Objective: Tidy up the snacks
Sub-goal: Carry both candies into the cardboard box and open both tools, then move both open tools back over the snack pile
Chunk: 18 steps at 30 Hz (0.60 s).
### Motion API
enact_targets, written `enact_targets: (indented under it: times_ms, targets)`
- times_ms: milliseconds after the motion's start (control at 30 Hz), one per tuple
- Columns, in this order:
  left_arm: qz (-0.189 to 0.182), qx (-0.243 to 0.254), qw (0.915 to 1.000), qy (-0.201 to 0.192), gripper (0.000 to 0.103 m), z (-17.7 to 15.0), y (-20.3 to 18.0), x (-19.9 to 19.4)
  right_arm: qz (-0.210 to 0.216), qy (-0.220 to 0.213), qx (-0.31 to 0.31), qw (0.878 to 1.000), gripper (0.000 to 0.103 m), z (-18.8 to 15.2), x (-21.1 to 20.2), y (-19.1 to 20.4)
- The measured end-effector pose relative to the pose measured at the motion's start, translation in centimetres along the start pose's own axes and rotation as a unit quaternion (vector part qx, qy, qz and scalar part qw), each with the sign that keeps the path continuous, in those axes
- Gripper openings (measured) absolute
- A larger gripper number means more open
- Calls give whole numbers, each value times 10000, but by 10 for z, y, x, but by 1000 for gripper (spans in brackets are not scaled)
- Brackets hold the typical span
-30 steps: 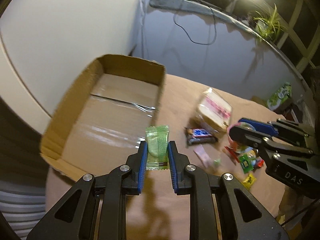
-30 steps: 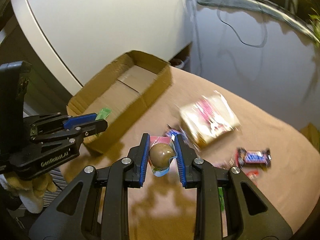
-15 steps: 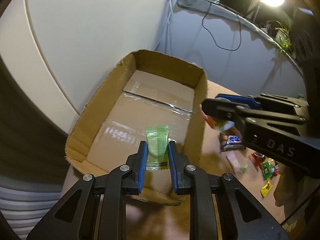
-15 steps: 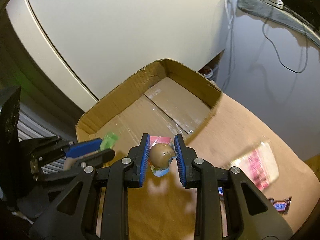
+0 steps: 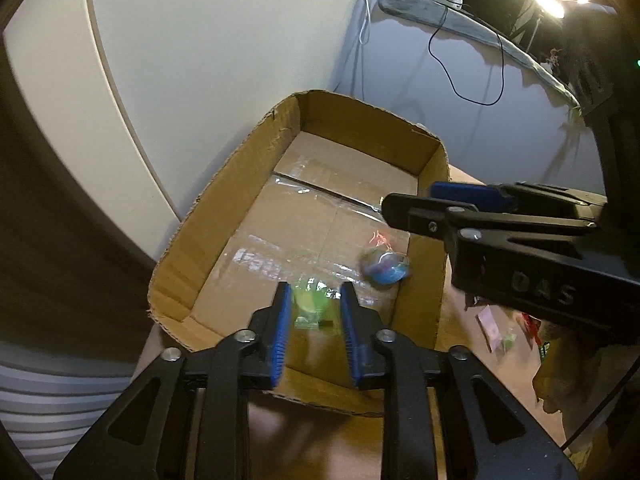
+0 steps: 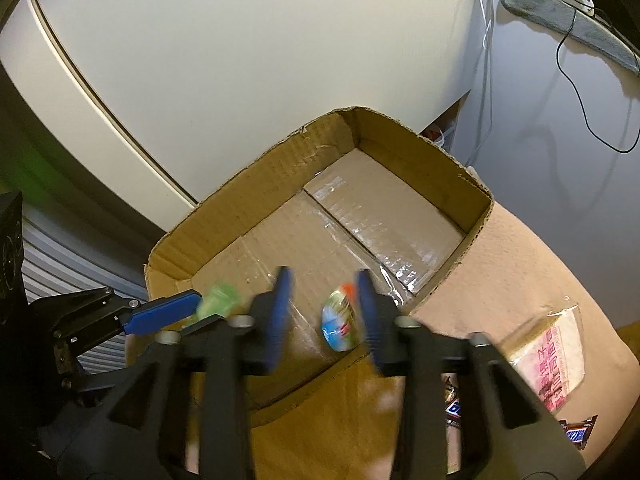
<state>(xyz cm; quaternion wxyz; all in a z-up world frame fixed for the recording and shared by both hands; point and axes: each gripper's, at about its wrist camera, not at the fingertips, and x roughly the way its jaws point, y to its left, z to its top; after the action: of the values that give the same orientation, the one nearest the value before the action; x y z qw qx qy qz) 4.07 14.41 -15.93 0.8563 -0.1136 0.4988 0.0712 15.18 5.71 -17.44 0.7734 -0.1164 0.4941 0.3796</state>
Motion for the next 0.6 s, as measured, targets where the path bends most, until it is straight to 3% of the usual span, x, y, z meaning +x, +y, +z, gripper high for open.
enact_targets:
  times_ms: [33,200,333,600]
  targets:
    - [1,-12,10000,-8,34,0,1,0,-9,-50,3,10000,59,0,-2,0]
    - [-10,-26,10000,-33,35,0,1,-3,-50,-116,26,9999,59,-3,-8,-3]
    - [-63,-35,10000,-59,37,1,-1,-5,-120,-151,99,9998,67,-9,-14,-9]
    - [-284,82,9995,-77,37,2,-19,-11,-276,-304,465,9981,67,-30,-44,-36]
